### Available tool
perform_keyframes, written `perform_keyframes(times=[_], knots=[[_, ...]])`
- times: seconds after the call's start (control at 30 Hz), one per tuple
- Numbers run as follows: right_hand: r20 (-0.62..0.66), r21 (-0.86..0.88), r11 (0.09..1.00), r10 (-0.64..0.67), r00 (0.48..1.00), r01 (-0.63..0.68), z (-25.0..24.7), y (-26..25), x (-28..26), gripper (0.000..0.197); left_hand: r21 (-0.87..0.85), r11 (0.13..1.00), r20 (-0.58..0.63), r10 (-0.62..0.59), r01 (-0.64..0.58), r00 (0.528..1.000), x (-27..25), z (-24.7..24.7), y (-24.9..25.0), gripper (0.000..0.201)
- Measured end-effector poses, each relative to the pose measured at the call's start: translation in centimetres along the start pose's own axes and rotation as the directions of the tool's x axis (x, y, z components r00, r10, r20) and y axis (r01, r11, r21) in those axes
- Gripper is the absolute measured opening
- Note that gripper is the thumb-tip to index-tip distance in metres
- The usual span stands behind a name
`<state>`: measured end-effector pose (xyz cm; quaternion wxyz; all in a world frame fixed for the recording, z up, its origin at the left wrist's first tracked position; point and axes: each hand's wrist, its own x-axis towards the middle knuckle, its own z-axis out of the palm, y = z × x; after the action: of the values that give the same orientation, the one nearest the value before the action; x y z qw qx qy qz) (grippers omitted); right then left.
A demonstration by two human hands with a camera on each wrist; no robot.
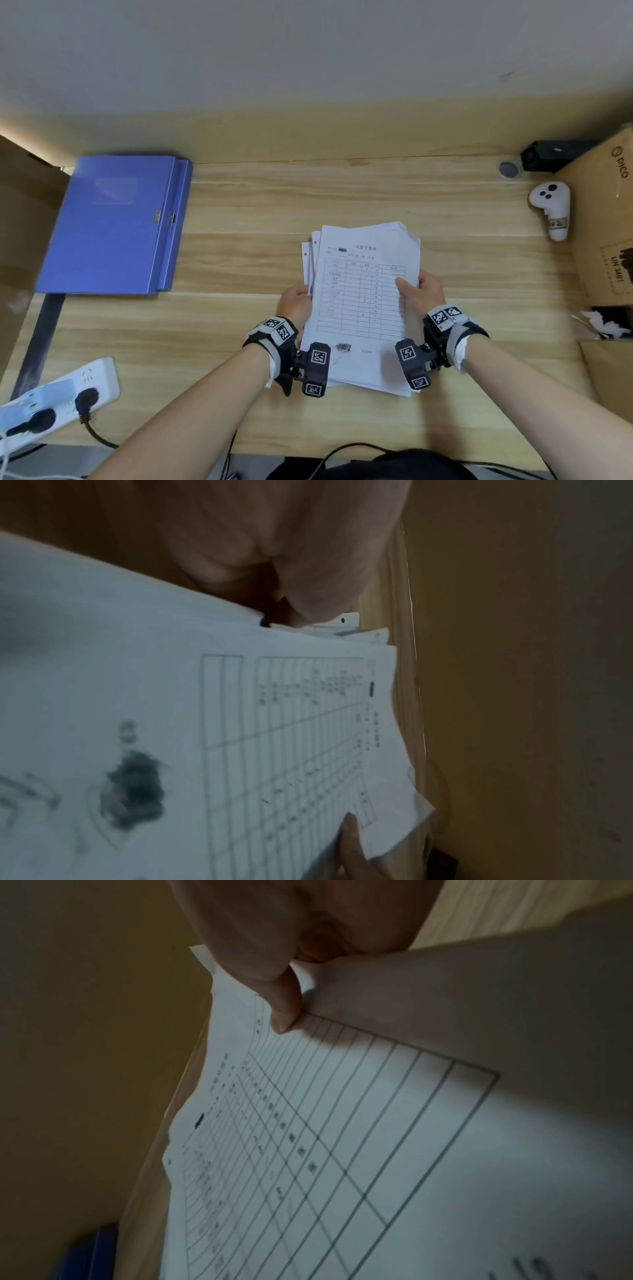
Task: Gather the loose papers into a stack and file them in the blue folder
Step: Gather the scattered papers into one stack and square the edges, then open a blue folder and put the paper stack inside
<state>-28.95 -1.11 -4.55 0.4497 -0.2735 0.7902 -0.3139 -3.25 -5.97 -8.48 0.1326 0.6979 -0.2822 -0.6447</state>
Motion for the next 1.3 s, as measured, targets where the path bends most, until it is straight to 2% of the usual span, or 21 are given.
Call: perform_keyframes(times=[0.1, 0.2, 0.27, 0.33, 0.4, 0.47, 0.57, 0.67, 0.83, 0.97, 1.03, 1.1, 1.2, 1.3], knots=[[0.011, -0.074, 0.997, 0.012, 1.0, -0.011, 1.2, 0.7, 0.1, 0.023, -0.056, 0.998, 0.025, -0.012, 0.013, 1.0, -0.8, 0.1, 0.5, 0.015], [0.016, -0.09, 0.996, 0.019, 1.0, -0.017, 1.9, 0.8, 0.1, 0.026, -0.078, 0.997, 0.023, 0.009, -0.007, 1.0, -2.5, 0.2, 1.4, 0.019], [0.022, -0.094, 0.995, 0.032, 0.999, -0.03, 2.0, 0.5, 0.0, 0.025, -0.023, 0.999, 0.021, 0.045, -0.044, 0.999, -3.5, 0.2, 1.7, 0.007], [0.008, -0.125, 0.992, 0.024, 1.0, -0.023, 1.9, -0.1, -0.3, 0.026, 0.046, 0.996, -0.052, 0.074, -0.072, 0.996, -3.9, 0.2, 1.8, 0.015], [-0.032, -0.22, 0.975, -0.034, 0.999, 0.026, 1.6, -0.6, -0.5, 0.021, 0.155, 0.979, -0.173, 0.16, -0.133, 0.972, -4.3, 0.0, 1.9, 0.023], [-0.059, -0.292, 0.954, -0.088, 0.994, 0.067, 1.3, -0.8, -0.3, 0.021, 0.235, 0.955, -0.212, 0.233, -0.181, 0.949, -4.5, -0.3, 2.0, 0.029], [-0.054, -0.34, 0.938, -0.085, 0.995, 0.062, 1.2, -0.6, 0.1, 0.038, 0.212, 0.968, -0.12, 0.159, -0.131, 0.98, -4.0, -0.2, 2.1, 0.047], [-0.05, -0.38, 0.924, -0.067, 0.996, 0.043, 1.4, -0.4, 0.0, 0.031, 0.269, 0.95, -0.049, 0.18, -0.161, 0.982, -0.9, 0.7, 0.6, 0.043], [-0.081, -0.409, 0.912, -0.037, 0.996, 0.001, 0.2, 0.3, 0.6, 0.029, 0.368, 0.906, 0.065, 0.198, -0.208, 0.978, -2.8, 4.4, 2.7, 0.052], [-0.116, -0.404, 0.915, -0.024, 0.993, -0.025, -1.7, 0.7, 1.5, 0.036, 0.368, 0.902, 0.071, 0.216, -0.227, 0.974, -1.9, 6.8, 3.0, 0.046], [-0.136, -0.407, 0.913, -0.019, 0.991, -0.038, -2.2, 0.5, 1.7, 0.04, 0.331, 0.921, 0.036, 0.206, -0.206, 0.978, -3.7, 7.2, 4.9, 0.031], [-0.176, -0.412, 0.91, -0.032, 0.984, -0.044, -2.2, -0.1, 1.9, 0.041, 0.311, 0.934, -0.027, 0.195, -0.178, 0.98, -3.9, 6.8, 5.7, 0.027], [-0.233, -0.417, 0.909, -0.085, 0.969, -0.02, -1.6, -1.2, 1.9, 0.051, 0.319, 0.935, -0.093, 0.195, -0.157, 0.976, -3.5, 4.8, 6.4, 0.055], [-0.24, -0.359, 0.931, -0.16, 0.958, 0.065, 0.2, -2.8, 1.6, 0.065, 0.273, 0.948, -0.139, 0.21, -0.167, 0.968, -3.0, 1.5, 7.5, 0.058]])
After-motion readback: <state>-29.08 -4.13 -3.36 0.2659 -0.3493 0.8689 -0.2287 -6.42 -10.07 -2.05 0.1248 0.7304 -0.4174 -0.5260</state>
